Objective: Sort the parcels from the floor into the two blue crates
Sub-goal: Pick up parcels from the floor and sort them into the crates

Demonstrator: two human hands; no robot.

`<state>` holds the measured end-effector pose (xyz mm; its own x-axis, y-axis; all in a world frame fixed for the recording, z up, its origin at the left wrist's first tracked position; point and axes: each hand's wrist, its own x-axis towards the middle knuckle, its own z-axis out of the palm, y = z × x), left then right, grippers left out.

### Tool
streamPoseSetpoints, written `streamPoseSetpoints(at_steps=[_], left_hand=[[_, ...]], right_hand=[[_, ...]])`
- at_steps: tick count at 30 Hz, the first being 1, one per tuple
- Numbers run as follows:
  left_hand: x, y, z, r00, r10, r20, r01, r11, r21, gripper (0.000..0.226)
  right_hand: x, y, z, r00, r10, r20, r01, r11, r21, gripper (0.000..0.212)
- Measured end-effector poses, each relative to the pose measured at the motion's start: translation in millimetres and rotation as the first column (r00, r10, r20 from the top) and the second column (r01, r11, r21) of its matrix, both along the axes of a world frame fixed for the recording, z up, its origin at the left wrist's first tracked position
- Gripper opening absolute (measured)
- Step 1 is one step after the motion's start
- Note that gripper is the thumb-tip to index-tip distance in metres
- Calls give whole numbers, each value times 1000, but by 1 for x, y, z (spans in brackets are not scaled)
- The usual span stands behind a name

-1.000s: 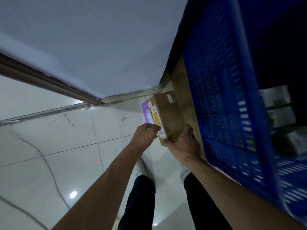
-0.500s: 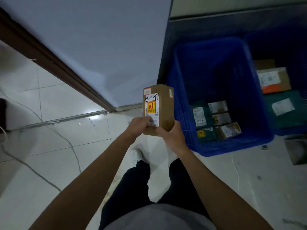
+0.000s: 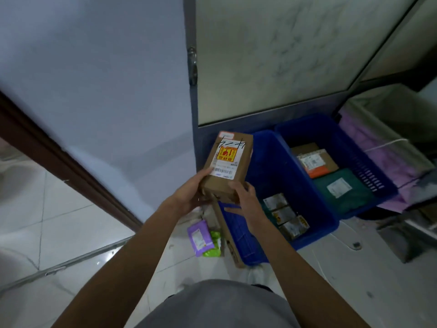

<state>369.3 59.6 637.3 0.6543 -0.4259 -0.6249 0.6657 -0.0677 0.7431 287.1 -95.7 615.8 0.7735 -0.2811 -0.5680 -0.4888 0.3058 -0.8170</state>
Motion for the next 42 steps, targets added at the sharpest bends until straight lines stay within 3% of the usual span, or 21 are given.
streamPoseSetpoints(at_steps=[4,7,10,11,14,16,22,24,28,32,37,40,42], left_hand=[[0,-25,11,998,-17,52,18,999,-26,47],[-2,-45,12,997,-24,68,22,999,30,66],[-3,-63,9,996,-7,94,4,999,32,54],[-2,-66,8,996,10,90,-12,1000,19,55],[5,-70,8,994,42,102,-42,999,4,63],[12,-68,7,992,56,115,-56,998,-3,61],[36,-66,8,968,65,242,-68,998,4,81],[40,-74,11,961,70,268,-78,997,19,94],[43,-105,9,954,79,290,-83,997,1,89],[45,-152,2,949,176,261,-192,981,38,89],[32,-223,-10,878,396,270,-434,895,97,36],[27,-250,-24,872,415,260,-467,865,184,56],[20,-260,-32,887,375,268,-444,852,276,57]], right_hand=[[0,-14,8,986,-165,40,159,980,124,99],[-3,-22,12,971,-214,105,190,961,199,79],[-6,-27,17,979,-147,141,125,980,156,56],[-7,-29,19,981,-137,140,116,983,144,60],[-9,-40,23,982,-166,94,156,982,104,103],[-13,-53,24,969,-237,70,234,971,55,111],[-25,-114,41,936,-343,77,350,931,-100,88],[-21,-135,45,944,-307,121,323,935,-146,76],[3,-178,49,967,-198,159,230,948,-219,56],[23,-228,35,991,-54,118,86,957,-278,38],[41,-294,16,992,121,43,-105,958,-267,24],[48,-324,6,981,193,-2,-187,948,-257,23],[53,-338,0,971,239,-29,-238,938,-253,25]])
